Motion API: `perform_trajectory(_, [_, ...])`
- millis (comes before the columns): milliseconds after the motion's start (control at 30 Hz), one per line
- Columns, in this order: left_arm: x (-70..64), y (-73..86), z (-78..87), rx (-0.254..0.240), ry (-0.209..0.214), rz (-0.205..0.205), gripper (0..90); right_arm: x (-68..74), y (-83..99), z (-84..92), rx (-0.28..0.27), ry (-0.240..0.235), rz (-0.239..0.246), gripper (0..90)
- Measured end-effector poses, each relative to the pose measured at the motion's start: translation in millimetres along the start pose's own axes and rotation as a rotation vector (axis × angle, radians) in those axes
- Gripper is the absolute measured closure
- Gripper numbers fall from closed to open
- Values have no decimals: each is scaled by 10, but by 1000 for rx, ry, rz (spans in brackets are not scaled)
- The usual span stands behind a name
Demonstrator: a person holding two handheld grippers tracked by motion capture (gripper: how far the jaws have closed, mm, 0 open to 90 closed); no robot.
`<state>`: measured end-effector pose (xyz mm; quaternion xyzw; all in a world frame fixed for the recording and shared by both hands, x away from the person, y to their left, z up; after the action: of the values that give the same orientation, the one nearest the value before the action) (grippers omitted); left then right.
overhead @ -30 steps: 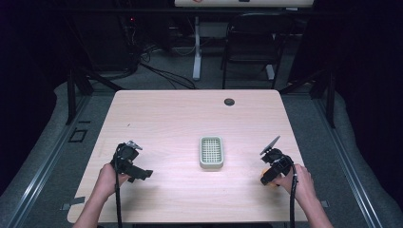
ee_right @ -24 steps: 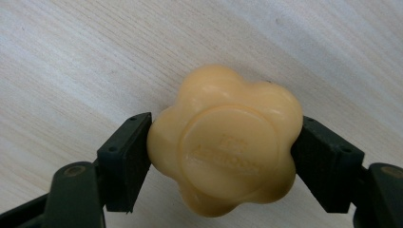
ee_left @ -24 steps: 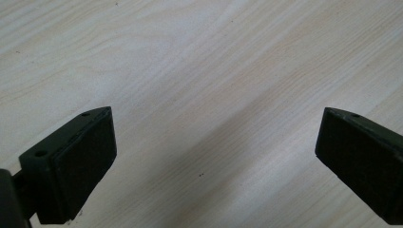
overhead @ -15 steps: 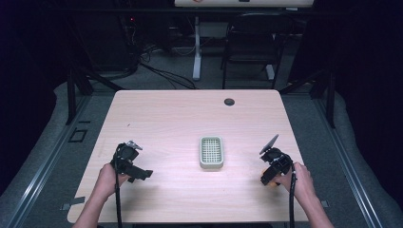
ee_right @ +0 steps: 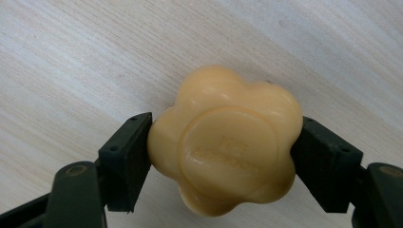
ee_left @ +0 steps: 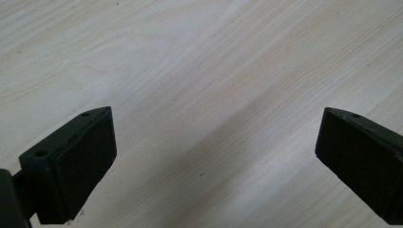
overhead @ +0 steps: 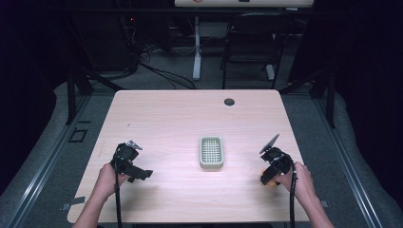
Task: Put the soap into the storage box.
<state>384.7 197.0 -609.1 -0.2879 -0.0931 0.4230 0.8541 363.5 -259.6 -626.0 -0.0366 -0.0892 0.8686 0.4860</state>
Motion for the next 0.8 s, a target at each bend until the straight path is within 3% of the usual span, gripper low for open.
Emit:
perform_trajectory(67, [0,0,0,0,0,0,0,-2,0,8,0,1,1,265])
perform_trajectory(100, [-1,-1,-1,0,0,0,0,20,-16,-18,-38,-3,-30,265])
perform_trajectory(200, [2,-1,1,-1,-1,-1,0,-2,-3,26,-4,2,-4,265])
perform_trajectory(267, [3,-1,1,-1,-2,0,0,7,-6,28,-9,-3,-9,265])
perform_trajectory(300, [3,-1,2,-1,-2,-1,0,29,-21,12,-37,-7,-31,265])
perform_trajectory(433, [0,-2,2,0,-2,-1,0,21,-18,51,-7,-2,4,265])
perform_trajectory(500, [1,-1,2,-1,-2,0,0,47,-31,31,-35,-5,-19,265])
perform_trajectory(567, [4,-1,4,-1,-3,0,0,35,-20,59,-2,-5,10,265])
perform_trajectory(633, [3,-1,4,-1,-3,0,0,74,-50,28,-47,-17,-27,265])
perform_trajectory(700, [3,-1,5,-1,-3,0,0,45,-50,72,1,-5,20,265])
perform_trajectory(733, [5,0,9,1,-2,-1,0,80,-77,43,-41,-13,-13,265])
perform_trajectory(767, [8,1,10,1,-3,-2,0,78,-79,58,-24,-11,3,265])
perform_trajectory(800, [9,2,9,1,-3,0,0,119,-110,38,-55,-20,-16,264])
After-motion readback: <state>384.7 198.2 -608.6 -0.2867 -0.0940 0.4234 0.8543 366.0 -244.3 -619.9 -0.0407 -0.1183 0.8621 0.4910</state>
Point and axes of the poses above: each handheld gripper's, and its own axes: z roughly backward along the jaws, y roughly out of its underside, x roughly to its left, the point moved 9 cm from there along -z, roughly forward along the jaws, and after that the axes turned 8 degrees about -x, right-handed, at the moved point
